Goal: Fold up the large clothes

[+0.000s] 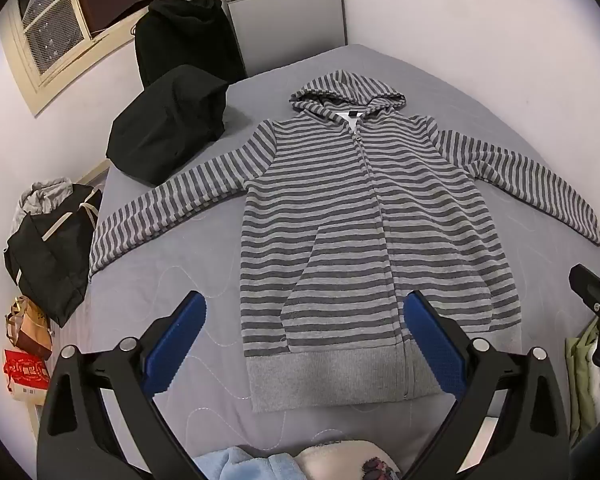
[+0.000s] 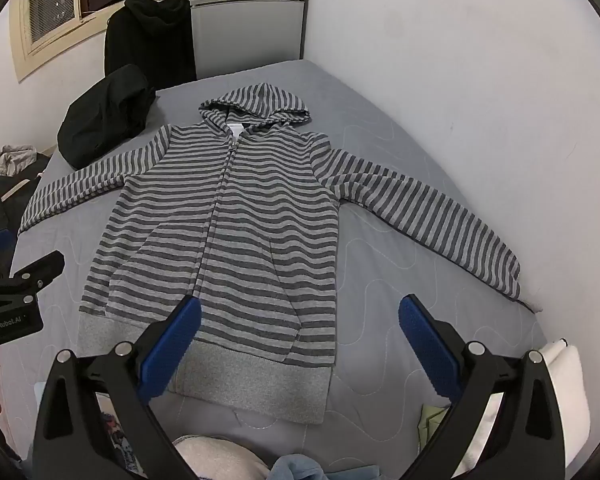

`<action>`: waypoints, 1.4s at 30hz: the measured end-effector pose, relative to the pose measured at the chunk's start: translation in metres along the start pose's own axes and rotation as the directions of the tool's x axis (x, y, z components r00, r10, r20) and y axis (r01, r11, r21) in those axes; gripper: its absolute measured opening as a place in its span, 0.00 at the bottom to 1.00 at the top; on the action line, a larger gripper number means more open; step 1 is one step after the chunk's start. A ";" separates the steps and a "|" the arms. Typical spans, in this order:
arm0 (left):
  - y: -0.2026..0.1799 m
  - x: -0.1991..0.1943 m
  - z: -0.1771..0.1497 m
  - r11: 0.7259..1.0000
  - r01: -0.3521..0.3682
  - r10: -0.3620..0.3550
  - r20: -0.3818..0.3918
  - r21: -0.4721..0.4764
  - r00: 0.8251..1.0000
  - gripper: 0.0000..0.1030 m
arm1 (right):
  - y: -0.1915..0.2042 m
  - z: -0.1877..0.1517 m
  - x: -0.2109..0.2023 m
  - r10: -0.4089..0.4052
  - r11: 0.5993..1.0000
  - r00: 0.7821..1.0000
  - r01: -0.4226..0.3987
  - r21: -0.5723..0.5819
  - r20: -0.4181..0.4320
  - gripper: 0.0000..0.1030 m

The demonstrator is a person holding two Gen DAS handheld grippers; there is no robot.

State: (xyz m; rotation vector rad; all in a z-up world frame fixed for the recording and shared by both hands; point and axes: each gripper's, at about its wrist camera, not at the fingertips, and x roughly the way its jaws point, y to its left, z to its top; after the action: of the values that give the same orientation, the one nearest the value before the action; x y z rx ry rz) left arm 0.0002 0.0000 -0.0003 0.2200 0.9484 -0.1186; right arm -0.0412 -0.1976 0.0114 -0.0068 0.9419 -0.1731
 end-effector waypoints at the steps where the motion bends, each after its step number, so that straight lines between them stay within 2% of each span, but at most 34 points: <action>1: 0.000 0.000 0.000 1.000 0.001 -0.001 -0.001 0.000 1.000 0.94 | 0.000 0.000 0.001 0.000 1.000 1.000 0.000 0.000 0.000 0.95; 42: 0.003 0.004 -0.005 1.000 0.006 -0.006 -0.010 -0.004 1.000 0.94 | 0.004 -0.003 0.000 -0.001 1.000 1.000 0.001 -0.007 0.002 0.95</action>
State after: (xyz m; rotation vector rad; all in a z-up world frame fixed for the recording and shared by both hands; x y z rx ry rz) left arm -0.0011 0.0044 -0.0058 0.2143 0.9593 -0.1215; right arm -0.0428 -0.1936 0.0093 -0.0143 0.9400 -0.1711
